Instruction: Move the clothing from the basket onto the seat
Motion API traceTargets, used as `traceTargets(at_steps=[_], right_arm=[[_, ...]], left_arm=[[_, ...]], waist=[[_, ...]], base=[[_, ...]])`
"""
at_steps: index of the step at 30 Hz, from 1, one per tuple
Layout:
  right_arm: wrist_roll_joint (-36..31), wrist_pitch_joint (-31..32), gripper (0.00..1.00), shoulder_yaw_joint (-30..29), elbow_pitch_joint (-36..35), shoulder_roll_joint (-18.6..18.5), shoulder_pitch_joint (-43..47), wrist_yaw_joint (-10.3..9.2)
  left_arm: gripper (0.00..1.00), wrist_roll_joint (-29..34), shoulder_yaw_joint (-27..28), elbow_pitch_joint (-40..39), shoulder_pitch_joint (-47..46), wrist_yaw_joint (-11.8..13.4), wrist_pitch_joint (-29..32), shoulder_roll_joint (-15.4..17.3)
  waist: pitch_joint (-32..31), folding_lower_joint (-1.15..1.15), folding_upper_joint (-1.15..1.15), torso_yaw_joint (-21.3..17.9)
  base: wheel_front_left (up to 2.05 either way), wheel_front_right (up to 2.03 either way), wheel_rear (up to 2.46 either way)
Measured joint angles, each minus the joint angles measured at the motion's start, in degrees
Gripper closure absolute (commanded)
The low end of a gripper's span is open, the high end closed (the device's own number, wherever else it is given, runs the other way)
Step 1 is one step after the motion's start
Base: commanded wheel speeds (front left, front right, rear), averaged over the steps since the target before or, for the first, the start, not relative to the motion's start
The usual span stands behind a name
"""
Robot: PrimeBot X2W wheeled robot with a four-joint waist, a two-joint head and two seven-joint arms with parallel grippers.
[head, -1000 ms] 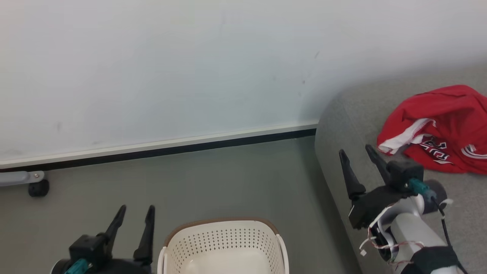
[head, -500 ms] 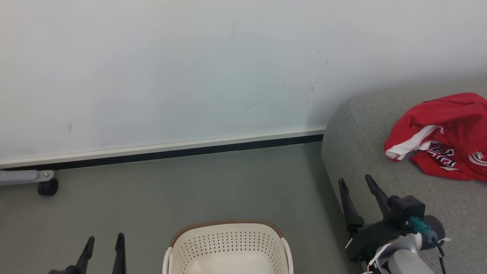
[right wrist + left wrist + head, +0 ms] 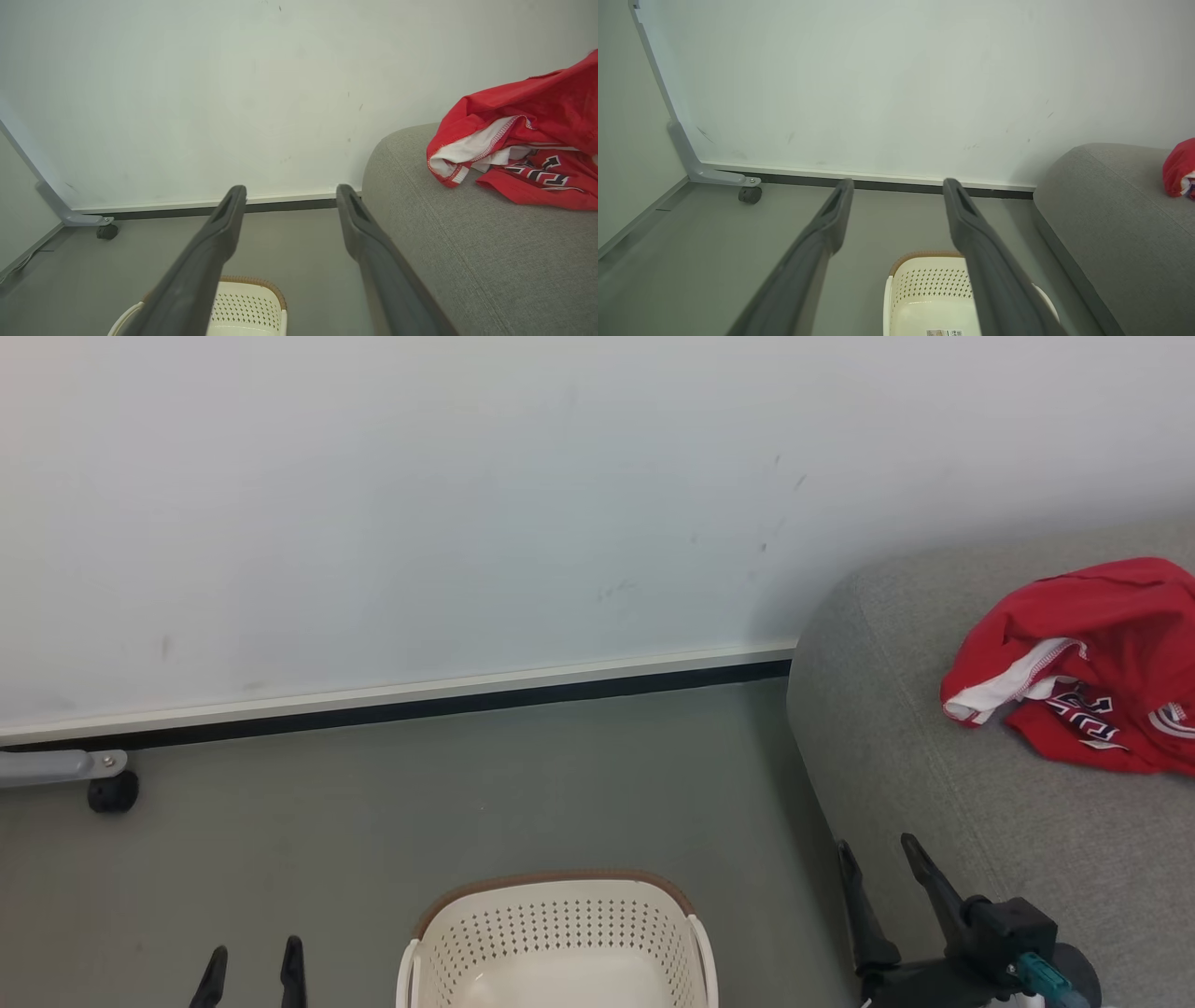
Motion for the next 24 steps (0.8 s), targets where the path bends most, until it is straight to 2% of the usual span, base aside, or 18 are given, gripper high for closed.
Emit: traceTargets(at_steps=[10, 24], right_arm=[[-0.1, 0.0, 0.00, -2.4, -5.4, -0.6, 3.3, -1.43], [-1.0, 0.0, 0.00, -3.7, -8.7, -0.7, 4.2, -2.00]], left_arm=[[0.00, 2.2, 1.6, -2.7, 2.0, 0.4, 0.0, -0.8], [0.00, 4.3, 3.1, -4.4, 2.1, 0.4, 0.0, -1.8]], waist=[[0.8, 0.00, 0.00, -0.2], [2.0, 0.00, 0.00, -0.4]], base=[[0.00, 0.00, 0.00], [0.00, 0.00, 0.00]])
